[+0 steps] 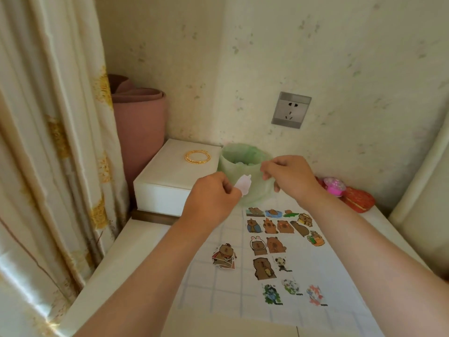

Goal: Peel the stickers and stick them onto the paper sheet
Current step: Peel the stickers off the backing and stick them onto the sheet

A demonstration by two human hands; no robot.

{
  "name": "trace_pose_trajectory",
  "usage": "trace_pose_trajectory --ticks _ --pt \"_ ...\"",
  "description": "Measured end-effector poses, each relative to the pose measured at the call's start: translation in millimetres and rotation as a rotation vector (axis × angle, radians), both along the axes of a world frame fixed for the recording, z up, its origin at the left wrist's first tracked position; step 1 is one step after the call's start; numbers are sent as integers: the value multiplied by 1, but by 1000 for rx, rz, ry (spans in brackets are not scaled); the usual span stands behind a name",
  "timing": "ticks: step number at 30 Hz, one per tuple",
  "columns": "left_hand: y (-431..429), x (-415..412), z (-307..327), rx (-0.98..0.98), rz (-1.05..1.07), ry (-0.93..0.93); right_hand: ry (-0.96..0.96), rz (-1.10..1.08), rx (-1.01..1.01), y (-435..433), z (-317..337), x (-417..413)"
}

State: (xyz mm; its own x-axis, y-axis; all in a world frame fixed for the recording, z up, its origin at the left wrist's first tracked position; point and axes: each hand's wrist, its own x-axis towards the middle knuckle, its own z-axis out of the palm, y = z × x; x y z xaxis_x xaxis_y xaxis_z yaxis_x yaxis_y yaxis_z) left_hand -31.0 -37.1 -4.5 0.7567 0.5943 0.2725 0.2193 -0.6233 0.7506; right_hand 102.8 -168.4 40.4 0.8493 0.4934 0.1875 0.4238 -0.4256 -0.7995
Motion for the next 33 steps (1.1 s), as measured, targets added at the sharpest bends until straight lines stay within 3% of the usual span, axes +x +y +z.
trace_pose_trajectory --ticks 4,7,14,19,25,28,33 --pt "-29 12 2 136 -46 -8 306 19 -31 -41 1 -25" --pt "-50 21 -1 268 -114 -3 432 2 -1 -60 -2 -31" --pt "-85 39 -15 536 -208 21 566 -81 7 -91 -16 -15" --pt "-95 53 -30 758 -293 -73 617 -118 -80 -108 -27 0" --pt "-101 66 -50 957 -475 -103 581 -181 -190 -125 -39 12" --pt "-105 61 -52 812 -486 -45 541 -118 -272 -136 -49 19" --pt "-100 56 -49 17 -249 143 448 147 -251 -151 -60 20"
